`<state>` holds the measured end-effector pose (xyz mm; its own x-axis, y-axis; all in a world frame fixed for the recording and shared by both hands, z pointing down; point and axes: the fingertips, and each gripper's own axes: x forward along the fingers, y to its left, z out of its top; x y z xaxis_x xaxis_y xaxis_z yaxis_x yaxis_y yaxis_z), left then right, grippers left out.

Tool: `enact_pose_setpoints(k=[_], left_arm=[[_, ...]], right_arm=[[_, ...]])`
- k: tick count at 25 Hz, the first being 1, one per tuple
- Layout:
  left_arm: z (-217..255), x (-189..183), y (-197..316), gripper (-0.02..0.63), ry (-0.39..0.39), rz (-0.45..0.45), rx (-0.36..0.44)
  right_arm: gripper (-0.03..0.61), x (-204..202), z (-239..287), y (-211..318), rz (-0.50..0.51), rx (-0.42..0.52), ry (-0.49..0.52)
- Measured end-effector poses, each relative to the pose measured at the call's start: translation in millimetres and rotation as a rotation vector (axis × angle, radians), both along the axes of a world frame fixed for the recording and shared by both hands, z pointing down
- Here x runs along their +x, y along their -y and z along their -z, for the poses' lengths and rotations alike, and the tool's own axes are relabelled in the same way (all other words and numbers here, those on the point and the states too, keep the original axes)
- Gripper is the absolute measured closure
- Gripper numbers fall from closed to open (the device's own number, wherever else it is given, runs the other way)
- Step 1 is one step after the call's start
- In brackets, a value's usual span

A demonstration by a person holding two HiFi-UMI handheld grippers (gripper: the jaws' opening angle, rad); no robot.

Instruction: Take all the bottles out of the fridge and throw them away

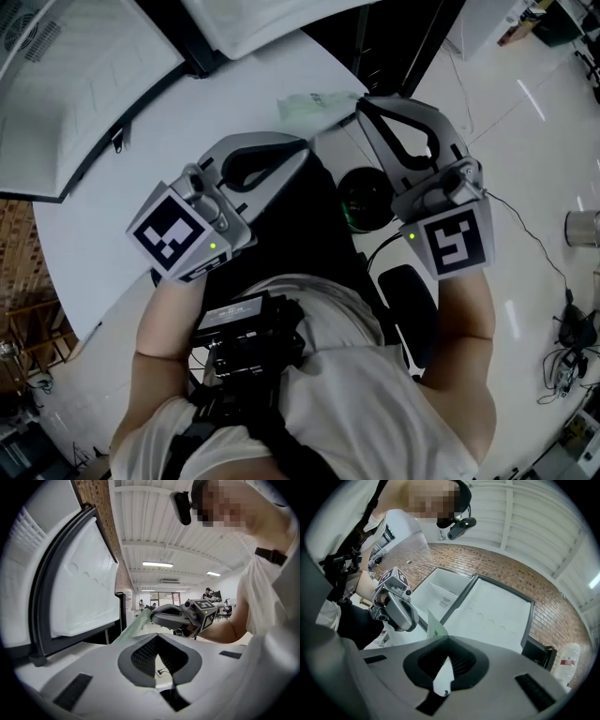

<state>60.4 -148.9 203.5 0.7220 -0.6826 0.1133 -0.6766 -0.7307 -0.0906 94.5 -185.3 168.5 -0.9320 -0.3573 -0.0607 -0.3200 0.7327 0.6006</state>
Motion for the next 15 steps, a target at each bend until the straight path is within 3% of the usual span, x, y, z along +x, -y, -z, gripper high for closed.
enact_pose_setpoints(k=[10, 15], left_arm=[[-27, 84, 21, 0.6, 0.012, -0.147, -0.055], [-51, 117, 19, 0.6, 0.033, -0.215, -0.082]], right_arm=[[0.577, 87, -30, 19, -0.159, -0.04, 0.004], [0.577, 124, -62, 23, -0.229, -0.063, -0.042]])
